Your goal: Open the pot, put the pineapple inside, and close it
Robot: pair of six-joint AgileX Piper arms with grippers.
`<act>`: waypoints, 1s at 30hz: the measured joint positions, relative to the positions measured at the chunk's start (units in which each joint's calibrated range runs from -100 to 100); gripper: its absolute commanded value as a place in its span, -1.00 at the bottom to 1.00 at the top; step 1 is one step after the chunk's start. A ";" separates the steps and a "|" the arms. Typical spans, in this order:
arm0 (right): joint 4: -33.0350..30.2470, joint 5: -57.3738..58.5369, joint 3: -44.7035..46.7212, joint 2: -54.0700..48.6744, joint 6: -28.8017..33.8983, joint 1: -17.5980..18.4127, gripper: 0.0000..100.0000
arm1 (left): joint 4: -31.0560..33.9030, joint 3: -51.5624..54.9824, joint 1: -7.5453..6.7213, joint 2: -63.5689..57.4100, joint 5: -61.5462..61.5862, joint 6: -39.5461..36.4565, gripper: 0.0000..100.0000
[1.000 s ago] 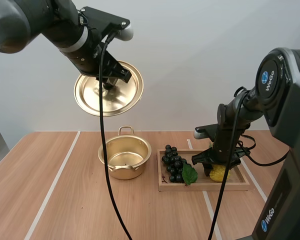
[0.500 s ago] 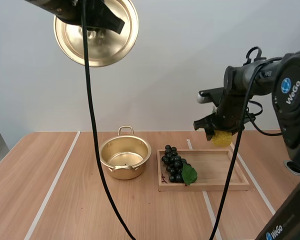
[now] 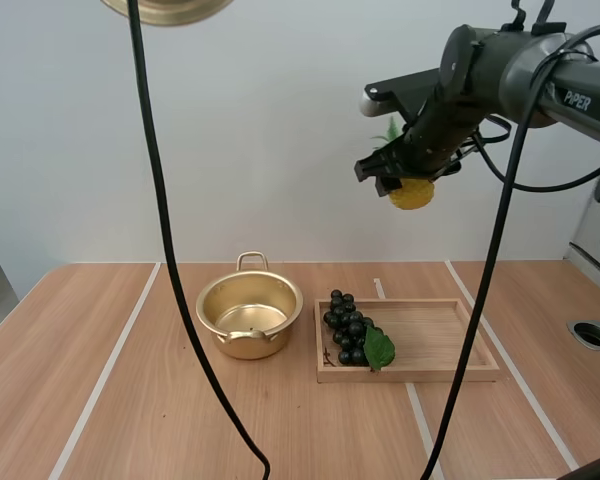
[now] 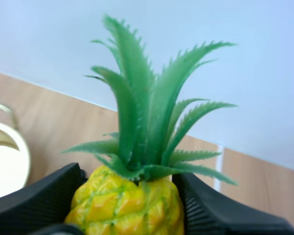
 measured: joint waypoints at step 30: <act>0.36 -5.10 -0.11 24.53 -0.90 18.17 -1.00 | 5.75 -14.38 1.24 3.16 11.27 0.19 -1.00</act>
